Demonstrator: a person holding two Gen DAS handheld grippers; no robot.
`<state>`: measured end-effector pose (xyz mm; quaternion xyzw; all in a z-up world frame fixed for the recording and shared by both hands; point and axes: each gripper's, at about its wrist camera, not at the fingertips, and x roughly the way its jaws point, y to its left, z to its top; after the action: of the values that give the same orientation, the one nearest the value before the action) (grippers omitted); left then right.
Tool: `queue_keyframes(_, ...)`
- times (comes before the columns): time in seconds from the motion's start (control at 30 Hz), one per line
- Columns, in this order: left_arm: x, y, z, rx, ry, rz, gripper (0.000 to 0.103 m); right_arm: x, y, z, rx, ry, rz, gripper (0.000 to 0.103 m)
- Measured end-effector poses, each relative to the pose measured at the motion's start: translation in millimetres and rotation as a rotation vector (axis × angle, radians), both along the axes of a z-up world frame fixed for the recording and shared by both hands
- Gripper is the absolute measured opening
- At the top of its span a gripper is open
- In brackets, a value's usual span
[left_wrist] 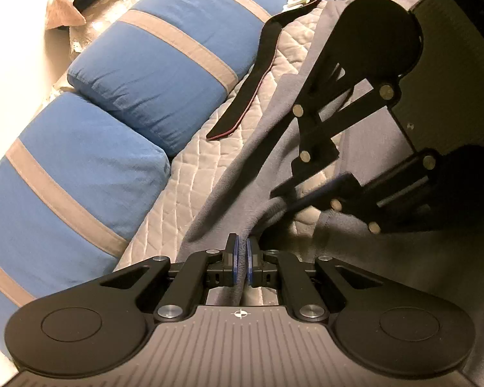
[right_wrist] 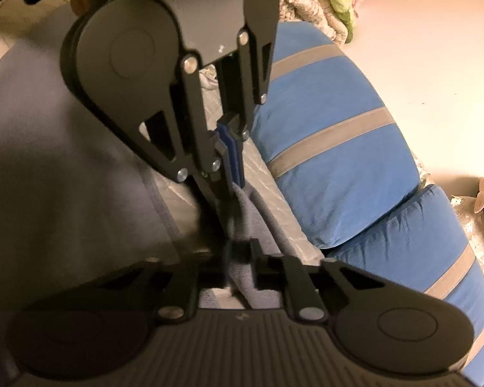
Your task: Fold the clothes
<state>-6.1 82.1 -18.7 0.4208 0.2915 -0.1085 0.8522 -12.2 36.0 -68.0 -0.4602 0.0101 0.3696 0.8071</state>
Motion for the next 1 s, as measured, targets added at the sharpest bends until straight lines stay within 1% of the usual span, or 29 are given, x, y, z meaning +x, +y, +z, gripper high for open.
queue_keyframes(0.07, -2.6, -1.8, -1.4, 0.016, 0.000, -0.015, 0.008, 0.9, -1.2, 3.3, 0.001, 0.004, -0.001, 0.008)
queue_keyframes(0.1, -4.5, -3.4, -2.1, 0.025, -0.006, -0.023, 0.015, 1.7, -2.1, 6.2, 0.001, 0.004, -0.001, 0.008)
queue_keyframes(0.13, -6.8, -5.4, -2.6, 0.032, -0.020, -0.031, 0.031, 2.5, -2.8, 9.4, 0.002, 0.000, -0.001, 0.008)
queue_keyframes(0.2, -10.9, -9.5, -3.7, 0.044, -0.045, -0.047, 0.048, 3.9, -4.3, 15.9, 0.004, -0.007, 0.000, 0.008)
queue_keyframes(0.23, -12.0, -11.5, -4.5, 0.048, -0.057, -0.053, 0.050, 4.6, -5.5, 19.3, 0.008, -0.009, -0.003, 0.008)
queue_keyframes(0.33, -13.0, -18.7, -10.8, 0.093, -0.095, -0.065, 0.050, 7.2, -8.7, 28.2, 0.026, -0.004, -0.015, 0.008)
queue_keyframes(0.47, -7.1, -24.9, -24.3, 0.221, -0.188, -0.025, 0.050, 12.3, -13.4, 39.9, 0.053, 0.017, -0.035, 0.008)
queue_keyframes(0.53, -4.3, -25.0, -29.1, 0.273, -0.232, -0.004, 0.050, 14.5, -14.9, 44.1, 0.066, 0.031, -0.042, 0.008)
queue_keyframes(0.7, -3.4, -25.3, -35.7, 0.377, -0.301, 0.000, 0.050, 17.3, -17.8, 48.7, 0.092, 0.081, -0.054, 0.008)
queue_keyframes(0.9, -2.1, -29.3, -53.0, 0.509, -0.351, -0.019, 0.050, 16.8, -21.0, 54.7, 0.124, 0.137, -0.068, 0.008)
queue_keyframes(1.0, 1.1, -29.7, -63.1, 0.595, -0.395, -0.015, 0.050, 33.8, -21.1, 63.2, 0.138, 0.161, -0.073, 0.008)
